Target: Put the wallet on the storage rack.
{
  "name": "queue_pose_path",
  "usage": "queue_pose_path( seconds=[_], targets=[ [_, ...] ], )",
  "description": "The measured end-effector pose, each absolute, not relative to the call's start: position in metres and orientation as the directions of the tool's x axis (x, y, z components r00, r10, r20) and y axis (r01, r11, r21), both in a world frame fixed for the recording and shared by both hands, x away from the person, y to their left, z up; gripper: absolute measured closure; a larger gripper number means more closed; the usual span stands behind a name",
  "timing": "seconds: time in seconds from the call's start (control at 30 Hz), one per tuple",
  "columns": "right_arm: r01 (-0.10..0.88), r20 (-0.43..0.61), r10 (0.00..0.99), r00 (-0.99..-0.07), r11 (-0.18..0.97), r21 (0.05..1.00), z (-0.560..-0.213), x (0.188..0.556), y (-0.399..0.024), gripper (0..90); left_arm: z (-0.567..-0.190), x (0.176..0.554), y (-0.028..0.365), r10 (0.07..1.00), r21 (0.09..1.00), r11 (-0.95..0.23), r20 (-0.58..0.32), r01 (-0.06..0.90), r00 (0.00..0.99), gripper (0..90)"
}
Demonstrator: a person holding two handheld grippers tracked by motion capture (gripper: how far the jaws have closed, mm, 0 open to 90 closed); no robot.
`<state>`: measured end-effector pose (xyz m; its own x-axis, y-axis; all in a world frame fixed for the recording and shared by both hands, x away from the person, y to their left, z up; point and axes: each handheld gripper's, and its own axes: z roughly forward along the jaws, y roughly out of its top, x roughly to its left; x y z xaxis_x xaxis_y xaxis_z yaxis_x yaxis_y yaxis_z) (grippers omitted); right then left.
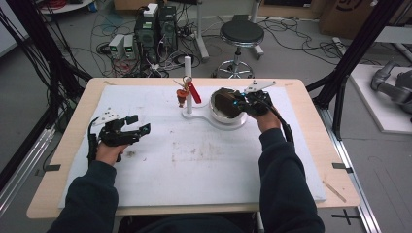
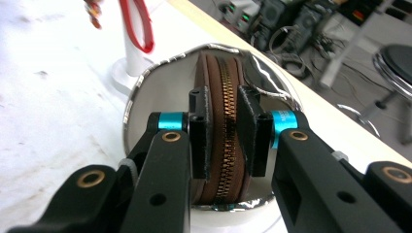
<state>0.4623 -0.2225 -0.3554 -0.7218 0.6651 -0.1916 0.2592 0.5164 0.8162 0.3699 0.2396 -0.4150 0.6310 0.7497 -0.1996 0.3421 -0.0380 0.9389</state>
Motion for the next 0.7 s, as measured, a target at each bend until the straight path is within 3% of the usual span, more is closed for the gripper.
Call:
queue_pose_path(
  seconds=[0.17,0.3,0.37,0.5,0.7],
  targets=[
    [0.306,-0.142,0.684,-0.715,0.489,0.817,-0.356,0.464,-0.223,73.9,-0.415,0.37,0.24,0.748,0.938,-0.038,-0.201,0.343,0.632,25.9],
    [0.333,-0.096,0.727,-0.68,0.423,0.843,-0.351,0.459,-0.23,49.6,-0.414,0.37,0.242,0.746,0.94,-0.034,-0.202,0.34,0.635,25.9],
    [0.327,-0.052,0.749,-0.66,0.349,0.878,-0.351,0.45,-0.24,45.7,-0.414,0.37,0.242,0.743,0.942,-0.032,-0.201,0.334,0.638,27.5],
    [0.345,-0.009,0.739,-0.673,0.326,0.88,-0.356,0.428,-0.258,39.0,-0.412,0.369,0.245,0.75,0.955,-0.058,-0.151,0.291,0.644,27.0],
    [0.354,-0.001,0.734,-0.679,0.328,0.876,-0.368,0.394,-0.277,26.0,-0.411,0.37,0.25,0.757,0.943,-0.024,-0.2,0.332,0.622,18.5]
  ],
)
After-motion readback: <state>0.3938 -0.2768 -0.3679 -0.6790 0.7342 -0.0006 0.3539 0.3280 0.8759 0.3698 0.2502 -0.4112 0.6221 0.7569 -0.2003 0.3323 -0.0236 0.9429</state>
